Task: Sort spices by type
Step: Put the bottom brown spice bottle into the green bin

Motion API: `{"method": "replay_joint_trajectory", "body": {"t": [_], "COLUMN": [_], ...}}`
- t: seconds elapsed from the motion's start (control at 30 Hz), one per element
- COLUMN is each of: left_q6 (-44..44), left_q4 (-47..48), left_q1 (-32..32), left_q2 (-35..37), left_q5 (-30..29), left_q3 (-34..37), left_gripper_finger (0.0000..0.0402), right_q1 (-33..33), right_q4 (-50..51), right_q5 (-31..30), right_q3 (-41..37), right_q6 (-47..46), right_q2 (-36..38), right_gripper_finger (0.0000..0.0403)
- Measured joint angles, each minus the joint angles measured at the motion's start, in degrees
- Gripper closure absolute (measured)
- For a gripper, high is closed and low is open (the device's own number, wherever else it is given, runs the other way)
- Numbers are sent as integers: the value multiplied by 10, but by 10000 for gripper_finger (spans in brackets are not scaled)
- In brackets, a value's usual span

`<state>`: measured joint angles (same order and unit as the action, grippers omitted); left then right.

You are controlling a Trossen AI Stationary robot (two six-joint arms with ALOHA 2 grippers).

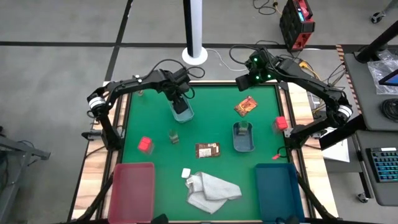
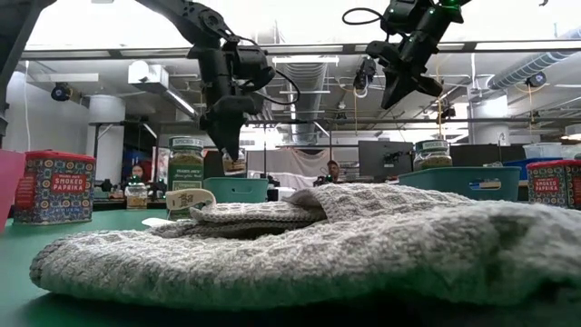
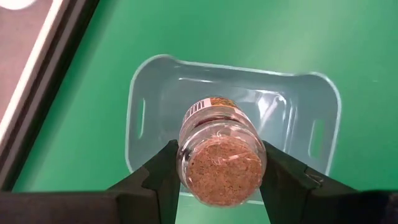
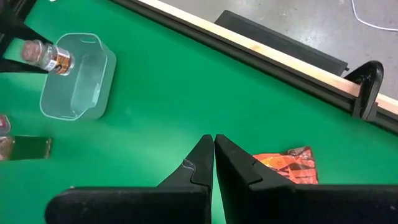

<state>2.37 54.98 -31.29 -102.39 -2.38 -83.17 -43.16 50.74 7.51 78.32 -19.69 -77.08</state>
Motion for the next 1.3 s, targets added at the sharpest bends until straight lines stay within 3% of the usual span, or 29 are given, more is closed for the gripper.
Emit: {"method": "replay_joint_trajectory", "body": {"t": [0.13, 0.7, 1.3], "left_q6": [1, -4, -8], "left_q4": [2, 2, 10], "left_q1": [0, 2, 3], "left_q2": [0, -4, -60], "left_q5": [-30, -11, -34], "left_q3": [4, 9, 8], "left_gripper_finger": [248, 248, 248], "right_q1": [0, 16, 17], "right_q4": [0, 1, 1], "right_q5": [0, 4, 4], "right_q3": [0, 0, 0], "right_q6": [26, -29, 2], "right_q2": [0, 23, 21], "right_gripper_finger": [394, 394, 394]}}
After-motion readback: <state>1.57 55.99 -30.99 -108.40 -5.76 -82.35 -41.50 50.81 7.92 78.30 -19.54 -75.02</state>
